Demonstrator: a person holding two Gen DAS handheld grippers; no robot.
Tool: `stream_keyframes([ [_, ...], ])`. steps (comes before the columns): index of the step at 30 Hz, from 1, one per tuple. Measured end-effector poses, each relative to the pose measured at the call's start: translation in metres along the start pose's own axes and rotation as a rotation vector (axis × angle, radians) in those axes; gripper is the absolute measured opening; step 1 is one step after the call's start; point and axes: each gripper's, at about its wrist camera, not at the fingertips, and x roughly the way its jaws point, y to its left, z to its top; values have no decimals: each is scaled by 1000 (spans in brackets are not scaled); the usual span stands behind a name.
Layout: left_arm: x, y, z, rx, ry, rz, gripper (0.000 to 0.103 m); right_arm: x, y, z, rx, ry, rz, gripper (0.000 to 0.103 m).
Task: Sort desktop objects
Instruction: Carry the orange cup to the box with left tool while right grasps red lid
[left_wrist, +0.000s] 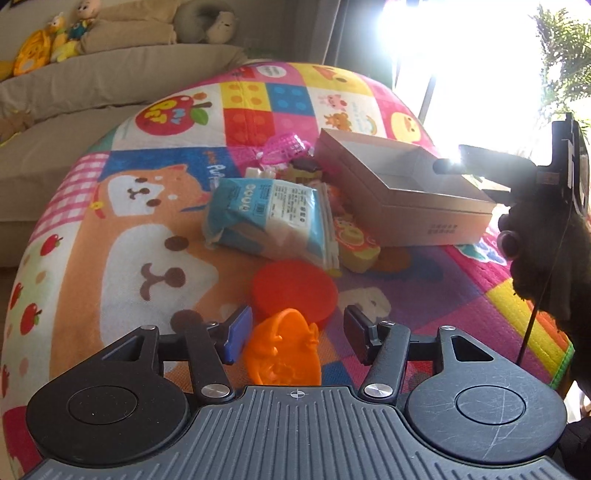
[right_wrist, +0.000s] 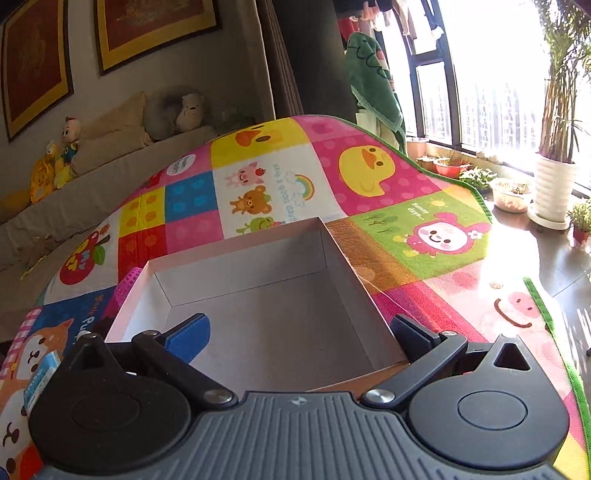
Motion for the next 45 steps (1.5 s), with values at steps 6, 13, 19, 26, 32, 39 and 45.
stream_keyframes([
  [6,-2,-4,-7,47,-7,43,77,-33,38,-1,-171,-93,82,103],
  [13,-25,26,2,0,-59,168,90,-61,112,-42,-499,127,453,79],
  [19,-52,53,10,-64,-130,260,95,-45,164,-86,-677,255,522,70],
  [26,-55,47,7,-45,-121,206,96,-27,175,-91,-628,295,526,72],
  [32,-45,26,-7,22,-32,77,96,-44,151,-88,-617,283,496,56],
  [39,-18,4,-22,57,70,32,96,-74,81,-80,-563,254,332,56],
  [45,-13,0,-18,41,109,-10,92,-79,33,-71,-450,187,155,61],
])
